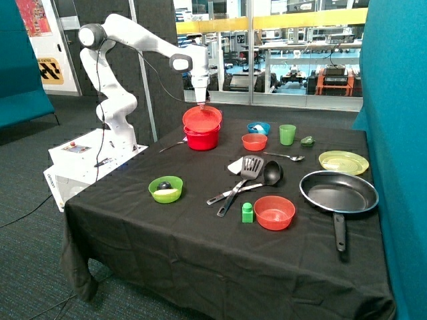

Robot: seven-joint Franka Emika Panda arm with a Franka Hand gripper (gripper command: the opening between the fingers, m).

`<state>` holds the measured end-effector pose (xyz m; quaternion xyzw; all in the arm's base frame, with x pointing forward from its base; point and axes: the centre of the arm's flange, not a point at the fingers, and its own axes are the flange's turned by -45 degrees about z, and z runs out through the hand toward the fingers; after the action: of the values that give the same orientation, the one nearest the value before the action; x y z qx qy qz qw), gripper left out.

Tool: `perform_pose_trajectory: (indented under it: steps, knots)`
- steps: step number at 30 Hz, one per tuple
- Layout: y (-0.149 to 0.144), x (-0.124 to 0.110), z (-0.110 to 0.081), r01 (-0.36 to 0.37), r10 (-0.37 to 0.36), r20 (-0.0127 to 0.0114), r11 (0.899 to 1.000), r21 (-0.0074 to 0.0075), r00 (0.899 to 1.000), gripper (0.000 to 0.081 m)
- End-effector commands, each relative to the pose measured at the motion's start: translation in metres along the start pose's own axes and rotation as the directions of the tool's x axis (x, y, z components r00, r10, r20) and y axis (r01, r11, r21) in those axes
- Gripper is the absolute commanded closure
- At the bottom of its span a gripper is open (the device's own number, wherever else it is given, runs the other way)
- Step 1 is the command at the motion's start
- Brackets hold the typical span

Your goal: Hide the teddy bear in the red bowl

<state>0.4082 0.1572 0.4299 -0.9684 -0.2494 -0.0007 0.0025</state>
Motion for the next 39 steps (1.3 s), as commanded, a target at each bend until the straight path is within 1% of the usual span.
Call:
perform_pose_trajectory:
  steps: [1, 7, 16, 18, 22, 23, 24, 25, 26, 27, 29, 32, 36, 39]
  knots:
    - [-0.010, 0.004, 0.003, 0.017, -0.017, 0.0027, 1.000, -0.0045, 1.000, 0.0808]
    - [-0.012, -0.001, 0.005, 0.015, -0.015, 0.0027, 1.000, -0.0045, 1.000, 0.0808]
    - [0.004, -0.015, 0.009, -0.017, 0.017, 0.0026, 1.000, -0.0046, 1.000, 0.0808]
    - [0.006, -0.017, 0.010, -0.019, 0.019, 0.0026, 1.000, -0.0046, 1.000, 0.0789]
    - [0.006, -0.018, 0.009, -0.010, 0.010, 0.0026, 1.000, -0.0045, 1.000, 0.0499]
    - [0.005, -0.018, 0.008, -0.005, 0.005, 0.0026, 1.000, -0.0045, 1.000, 0.0447]
    - [0.004, -0.018, 0.008, 0.000, 0.000, 0.0027, 1.000, -0.0045, 1.000, 0.0420]
    - [0.003, -0.017, 0.007, -0.001, 0.001, 0.0027, 1.000, -0.0045, 1.000, 0.0435]
    - [0.002, -0.017, 0.007, 0.003, -0.003, 0.0027, 1.000, -0.0045, 1.000, 0.0413]
    - [0.001, -0.016, 0.007, 0.005, -0.005, 0.0027, 1.000, -0.0045, 1.000, 0.0419]
    - [-0.002, -0.014, 0.005, 0.014, -0.014, 0.0027, 1.000, -0.0045, 1.000, 0.0382]
    - [-0.005, -0.012, 0.004, 0.028, -0.028, 0.0028, 1.000, -0.0044, 1.000, 0.0361]
    - [-0.009, -0.008, 0.002, 0.031, -0.031, 0.0028, 1.000, -0.0044, 1.000, 0.0266]
    - [-0.009, -0.004, 0.000, 0.020, -0.020, 0.0027, 1.000, -0.0045, 1.000, 0.0120]
